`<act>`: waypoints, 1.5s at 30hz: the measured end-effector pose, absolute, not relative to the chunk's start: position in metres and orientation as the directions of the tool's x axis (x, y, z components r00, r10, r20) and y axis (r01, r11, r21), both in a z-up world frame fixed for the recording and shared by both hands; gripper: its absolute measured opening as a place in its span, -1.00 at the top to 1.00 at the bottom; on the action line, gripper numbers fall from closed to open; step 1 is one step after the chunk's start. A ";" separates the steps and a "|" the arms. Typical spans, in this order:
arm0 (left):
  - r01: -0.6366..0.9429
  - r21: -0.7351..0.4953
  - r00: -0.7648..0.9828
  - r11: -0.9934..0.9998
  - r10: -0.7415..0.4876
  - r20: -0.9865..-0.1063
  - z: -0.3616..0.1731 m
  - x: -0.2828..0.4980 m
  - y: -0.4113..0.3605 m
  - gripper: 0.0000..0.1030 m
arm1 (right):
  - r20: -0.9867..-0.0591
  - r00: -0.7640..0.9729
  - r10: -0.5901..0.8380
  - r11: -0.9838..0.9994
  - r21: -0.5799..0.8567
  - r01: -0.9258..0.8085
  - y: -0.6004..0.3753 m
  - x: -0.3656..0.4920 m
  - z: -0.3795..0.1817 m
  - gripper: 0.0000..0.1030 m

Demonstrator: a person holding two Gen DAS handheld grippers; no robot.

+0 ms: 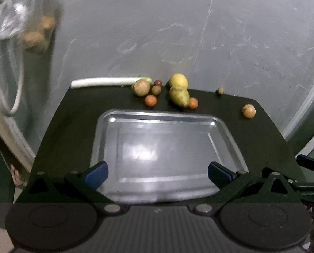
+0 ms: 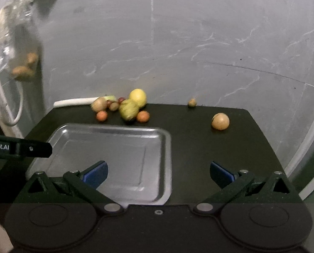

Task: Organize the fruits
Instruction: 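Grasp the small brown fruit with the left tool while the right tool grasps the large brown round fruit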

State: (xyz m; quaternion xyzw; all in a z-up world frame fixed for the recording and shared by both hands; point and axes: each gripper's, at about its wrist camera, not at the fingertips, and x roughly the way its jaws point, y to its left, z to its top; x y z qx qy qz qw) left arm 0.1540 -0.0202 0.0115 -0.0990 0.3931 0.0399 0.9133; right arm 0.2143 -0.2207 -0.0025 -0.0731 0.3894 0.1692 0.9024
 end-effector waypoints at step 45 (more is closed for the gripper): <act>0.022 -0.065 0.640 0.998 -0.064 -0.766 -0.053 0.480 -0.163 -0.99 | -0.801 0.560 0.212 0.936 0.001 -0.352 -0.304 0.442 -0.104 -0.69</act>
